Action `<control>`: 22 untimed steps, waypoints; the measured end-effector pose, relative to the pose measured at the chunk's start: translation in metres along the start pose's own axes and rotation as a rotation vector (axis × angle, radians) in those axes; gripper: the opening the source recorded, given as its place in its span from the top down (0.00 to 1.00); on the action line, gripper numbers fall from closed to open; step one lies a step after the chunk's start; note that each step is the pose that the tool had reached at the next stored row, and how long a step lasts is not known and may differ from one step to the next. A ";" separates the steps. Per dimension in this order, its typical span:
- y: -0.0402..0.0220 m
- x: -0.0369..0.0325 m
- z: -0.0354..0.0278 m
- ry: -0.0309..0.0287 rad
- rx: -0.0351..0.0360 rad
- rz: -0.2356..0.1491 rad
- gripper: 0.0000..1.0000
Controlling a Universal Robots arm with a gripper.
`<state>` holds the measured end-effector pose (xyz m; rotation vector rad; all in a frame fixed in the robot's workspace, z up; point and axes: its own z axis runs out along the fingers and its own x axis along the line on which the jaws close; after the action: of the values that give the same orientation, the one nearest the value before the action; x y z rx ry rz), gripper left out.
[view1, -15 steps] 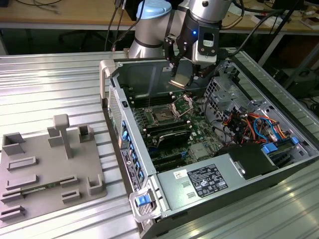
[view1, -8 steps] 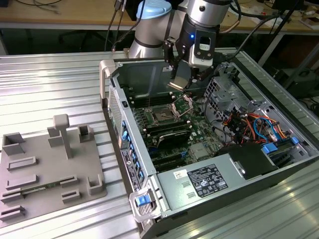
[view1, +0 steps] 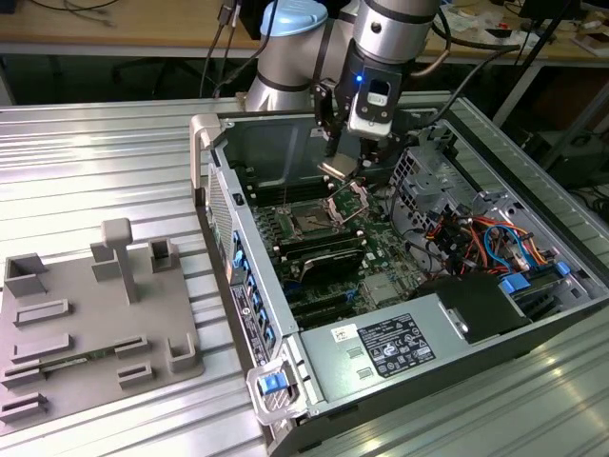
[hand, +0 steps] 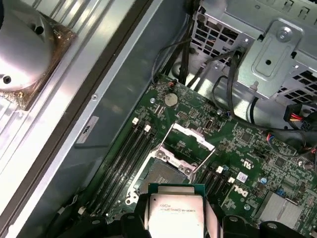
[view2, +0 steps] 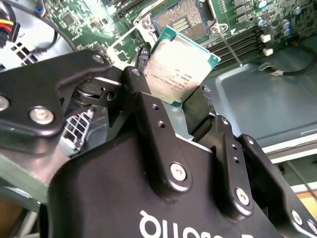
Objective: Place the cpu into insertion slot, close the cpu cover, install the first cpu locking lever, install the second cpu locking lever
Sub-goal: 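Place the cpu into insertion slot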
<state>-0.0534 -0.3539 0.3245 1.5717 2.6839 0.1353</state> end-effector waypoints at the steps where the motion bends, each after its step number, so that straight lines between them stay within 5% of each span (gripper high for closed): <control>1: -0.0001 0.0000 0.0011 -0.0013 -0.0002 0.014 0.46; 20: -0.0035 0.0021 0.0194 -0.0091 -0.0046 0.139 0.46; 22: -0.0041 0.0022 0.0255 -0.0149 -0.0059 0.203 0.46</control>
<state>-0.0563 -0.3525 0.2987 1.8325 2.5046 0.1350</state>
